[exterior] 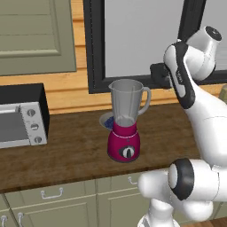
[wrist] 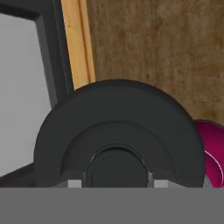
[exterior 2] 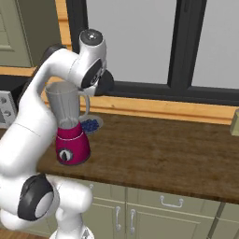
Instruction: Close the lid blender by securely placing the lid on top.
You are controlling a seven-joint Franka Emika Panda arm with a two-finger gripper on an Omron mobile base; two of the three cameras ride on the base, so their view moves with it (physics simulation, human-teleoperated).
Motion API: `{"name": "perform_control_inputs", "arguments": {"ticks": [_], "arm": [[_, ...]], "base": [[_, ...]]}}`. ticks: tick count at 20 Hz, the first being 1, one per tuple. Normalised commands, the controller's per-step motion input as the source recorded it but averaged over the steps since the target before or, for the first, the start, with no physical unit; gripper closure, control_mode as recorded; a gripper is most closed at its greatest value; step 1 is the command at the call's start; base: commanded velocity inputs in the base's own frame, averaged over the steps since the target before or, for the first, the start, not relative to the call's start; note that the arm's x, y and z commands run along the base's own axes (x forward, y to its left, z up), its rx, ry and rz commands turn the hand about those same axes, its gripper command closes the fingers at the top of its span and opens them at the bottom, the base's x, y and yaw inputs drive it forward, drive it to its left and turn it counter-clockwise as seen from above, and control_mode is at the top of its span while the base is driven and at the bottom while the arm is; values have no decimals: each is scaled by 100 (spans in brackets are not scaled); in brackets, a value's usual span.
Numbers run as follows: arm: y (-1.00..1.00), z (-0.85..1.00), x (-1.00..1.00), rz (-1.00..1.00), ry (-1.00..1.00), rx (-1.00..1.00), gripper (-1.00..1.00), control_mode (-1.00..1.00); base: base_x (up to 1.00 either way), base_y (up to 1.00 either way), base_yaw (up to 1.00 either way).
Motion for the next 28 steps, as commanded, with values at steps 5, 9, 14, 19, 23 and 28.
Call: {"name": "perform_control_inputs", "arguments": {"ticks": [5, 9, 14, 19, 23, 28], "arm": [[99, 91, 44, 3, 17, -13, 100, -100], [99, 100, 63, 11, 24, -17, 100, -100], [76, 25, 38, 17, 35, -31, 100, -100], [3, -16, 0, 2, 1, 0, 100, -100], [-28, -38, 22, 15, 0, 0, 100, -100], [-14, -9, 17, 19, 0, 0, 100, -100]], "base": [[0, 0, 0], [0, 0, 0], [0, 0, 0], [0, 0, 0], [0, 0, 0], [0, 0, 0]]}}
